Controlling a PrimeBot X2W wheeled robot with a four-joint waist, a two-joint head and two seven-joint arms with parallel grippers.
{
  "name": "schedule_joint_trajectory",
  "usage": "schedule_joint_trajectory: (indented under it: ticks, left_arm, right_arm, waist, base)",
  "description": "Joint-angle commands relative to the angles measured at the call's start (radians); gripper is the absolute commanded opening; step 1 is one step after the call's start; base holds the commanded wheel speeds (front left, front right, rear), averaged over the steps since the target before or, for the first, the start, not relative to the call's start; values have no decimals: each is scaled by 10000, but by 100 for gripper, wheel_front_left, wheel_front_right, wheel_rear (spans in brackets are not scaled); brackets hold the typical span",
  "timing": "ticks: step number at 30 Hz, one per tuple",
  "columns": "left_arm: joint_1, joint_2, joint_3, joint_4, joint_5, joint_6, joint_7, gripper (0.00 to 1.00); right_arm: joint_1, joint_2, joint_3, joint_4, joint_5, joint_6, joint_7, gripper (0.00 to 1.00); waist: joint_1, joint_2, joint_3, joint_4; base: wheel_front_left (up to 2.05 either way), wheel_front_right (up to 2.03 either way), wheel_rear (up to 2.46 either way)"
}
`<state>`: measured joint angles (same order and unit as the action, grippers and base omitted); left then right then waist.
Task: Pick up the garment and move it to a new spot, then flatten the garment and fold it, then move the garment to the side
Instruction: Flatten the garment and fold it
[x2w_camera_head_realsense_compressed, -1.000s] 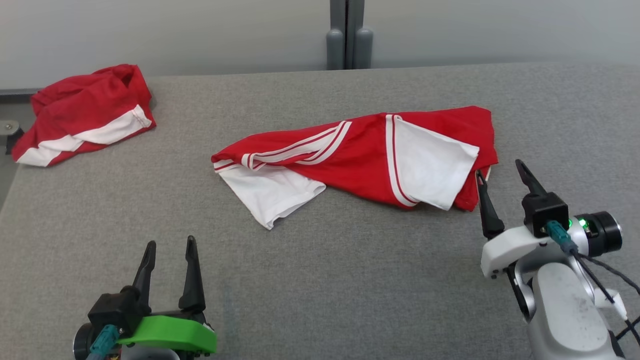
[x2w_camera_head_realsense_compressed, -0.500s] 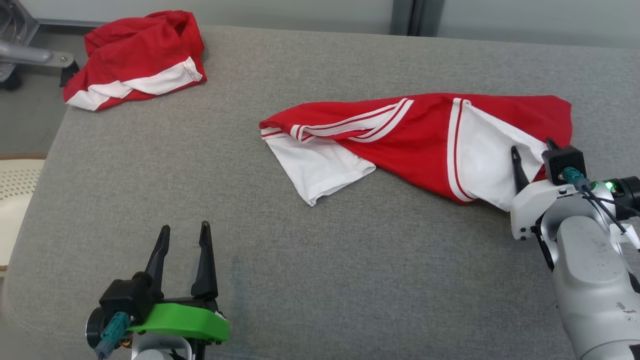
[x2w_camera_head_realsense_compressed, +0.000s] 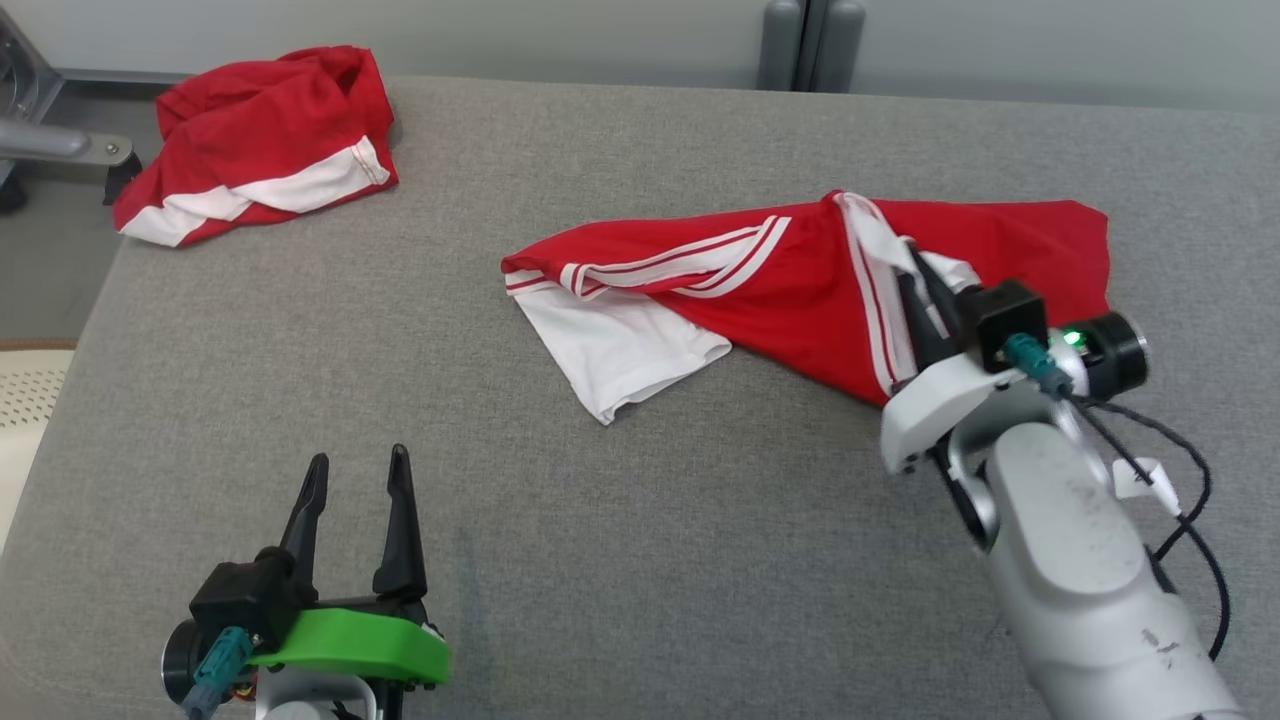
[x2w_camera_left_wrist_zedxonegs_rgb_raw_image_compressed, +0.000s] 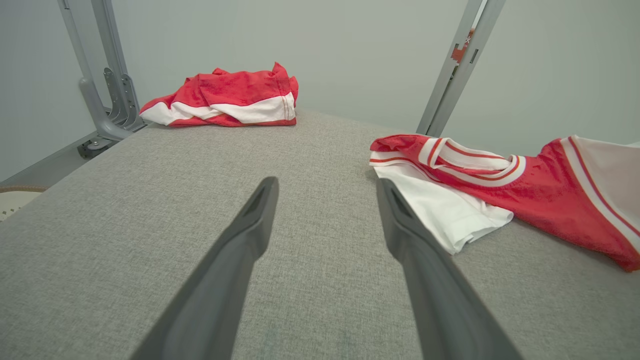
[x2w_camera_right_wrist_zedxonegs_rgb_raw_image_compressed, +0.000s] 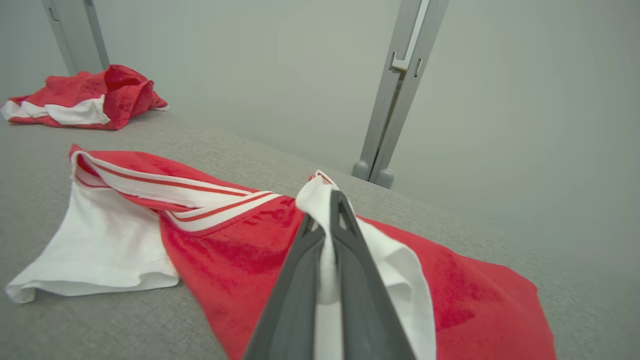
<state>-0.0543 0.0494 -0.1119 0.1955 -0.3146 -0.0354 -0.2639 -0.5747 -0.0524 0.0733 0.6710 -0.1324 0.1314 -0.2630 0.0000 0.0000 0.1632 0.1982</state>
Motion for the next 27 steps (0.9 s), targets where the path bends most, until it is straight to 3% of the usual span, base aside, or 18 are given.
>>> schedule_joint_trajectory:
  ticks: [1,7,12,21,22,23,27]
  left_arm:
    - [94,20,43,-12,45,-18,-8,100]
    - [192,20,196,-70,105,-67,-8,100]
    - [204,19,345,-138,116,-57,-9,100]
    - [69,19,344,-230,-81,46,-9,100]
    - [63,19,334,-238,-114,72,-8,100]
    - [62,19,330,-244,-125,95,-9,100]
    - [112,19,328,-235,-182,136,-9,100]
  right_arm:
    - [370,18,693,-382,590,-13,-24,0]
    - [1491,0,3311,-1717,2411,-13,-25,0]
    - [1922,8,5206,-1857,3389,-13,306,0]
    - [1354,11,7101,-1176,3956,-13,399,0]
    - [1306,11,7247,-1144,3966,-13,351,27]
    - [1278,11,7337,-1118,3980,-13,296,100]
    - [1237,4,7250,-1142,4075,-13,113,100]
  waist:
    - [0,0,-250,-166]
    - [0,0,-475,-95]
    - [0,0,-426,105]
    - [0,0,-89,412]
    - [0,0,-65,418]
    - [0,0,-54,416]
    - [0,0,-108,282]
  base:
    - [0,0,0]
    - [0,0,0]
    - [0,0,0]
    - [0,0,0]
    - [0,0,0]
    - [0,0,0]
    - [0,0,0]
